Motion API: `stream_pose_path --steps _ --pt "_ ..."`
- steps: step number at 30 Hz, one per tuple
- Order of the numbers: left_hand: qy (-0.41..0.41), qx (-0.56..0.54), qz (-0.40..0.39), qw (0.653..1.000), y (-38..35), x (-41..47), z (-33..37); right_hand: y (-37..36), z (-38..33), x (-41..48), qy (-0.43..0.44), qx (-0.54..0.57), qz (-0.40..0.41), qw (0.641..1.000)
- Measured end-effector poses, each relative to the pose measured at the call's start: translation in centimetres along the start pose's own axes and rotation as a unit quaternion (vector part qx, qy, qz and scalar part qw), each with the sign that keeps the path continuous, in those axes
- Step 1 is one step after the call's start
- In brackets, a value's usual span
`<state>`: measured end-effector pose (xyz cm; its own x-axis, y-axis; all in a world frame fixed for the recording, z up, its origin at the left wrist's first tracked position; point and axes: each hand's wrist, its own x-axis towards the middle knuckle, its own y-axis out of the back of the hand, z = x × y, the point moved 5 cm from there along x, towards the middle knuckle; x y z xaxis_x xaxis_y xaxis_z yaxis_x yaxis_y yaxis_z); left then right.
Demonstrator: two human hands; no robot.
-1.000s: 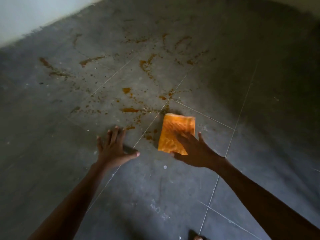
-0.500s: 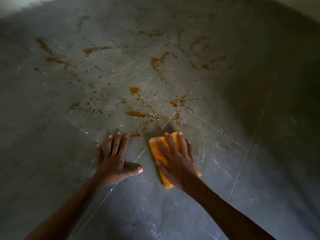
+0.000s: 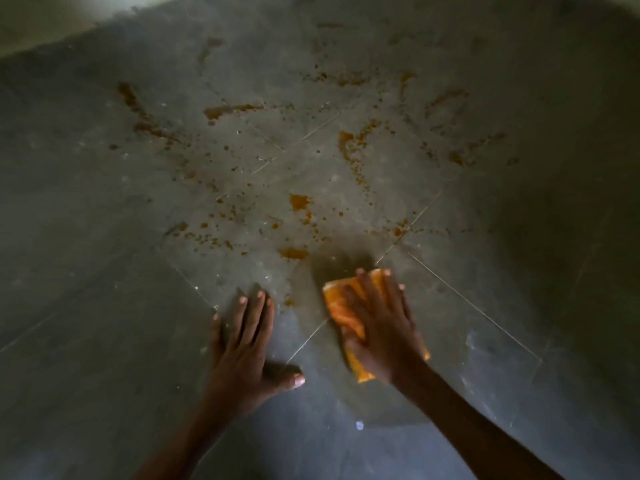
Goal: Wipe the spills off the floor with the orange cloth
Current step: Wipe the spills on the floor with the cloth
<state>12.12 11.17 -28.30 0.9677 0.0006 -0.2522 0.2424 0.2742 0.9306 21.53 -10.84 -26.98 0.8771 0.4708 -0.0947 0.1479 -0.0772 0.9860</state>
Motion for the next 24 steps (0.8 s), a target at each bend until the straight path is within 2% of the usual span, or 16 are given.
stream_pose_path --steps 3,5,6,9,11,13,15,17,19,20,22,24 --pt "0.005 0.005 0.003 1.000 0.0 0.2 -0.1 1.5 6.2 8.5 -0.159 0.002 0.021 0.987" --pt "0.012 0.001 -0.003 1.000 0.0 0.4 -0.3 2.1 3.6 14.8 -0.206 0.029 0.020 0.978" --pt "0.016 -0.003 -0.011 1.000 -0.1 0.4 -0.2 1.9 0.7 16.4 -0.172 0.026 0.012 0.985" --pt "0.026 -0.013 -0.021 0.999 0.1 0.5 -0.2 -0.1 -7.3 12.9 0.064 0.002 -0.001 0.998" --pt "0.033 -0.026 -0.032 0.999 0.3 0.2 -0.2 -0.4 -6.5 9.0 0.139 0.024 -0.017 0.990" --pt "0.043 -0.055 -0.033 0.997 0.7 -0.1 -0.3 0.2 -3.6 8.0 0.123 0.019 -0.020 0.992" --pt "0.038 -0.066 -0.011 0.997 1.2 0.0 -0.3 0.6 -1.1 11.0 0.074 -0.013 -0.028 0.997" --pt "0.005 -0.051 0.016 0.999 2.5 0.8 -0.9 1.2 -0.4 17.0 0.027 -0.040 -0.047 0.998" --pt "-0.066 -0.029 0.033 0.997 4.8 2.4 -2.8 2.6 -1.6 23.5 0.033 -0.059 -0.074 0.995" --pt "-0.113 -0.009 0.025 0.993 6.0 3.3 -3.8 3.1 -2.8 26.0 0.047 -0.067 -0.091 0.993" --pt "-0.198 0.058 -0.040 0.978 7.5 4.5 -5.7 2.8 -5.6 27.8 0.084 -0.075 -0.110 0.988" --pt "-0.232 0.116 -0.128 0.957 8.5 4.8 -6.9 1.5 -7.8 26.2 0.124 -0.072 -0.078 0.987"
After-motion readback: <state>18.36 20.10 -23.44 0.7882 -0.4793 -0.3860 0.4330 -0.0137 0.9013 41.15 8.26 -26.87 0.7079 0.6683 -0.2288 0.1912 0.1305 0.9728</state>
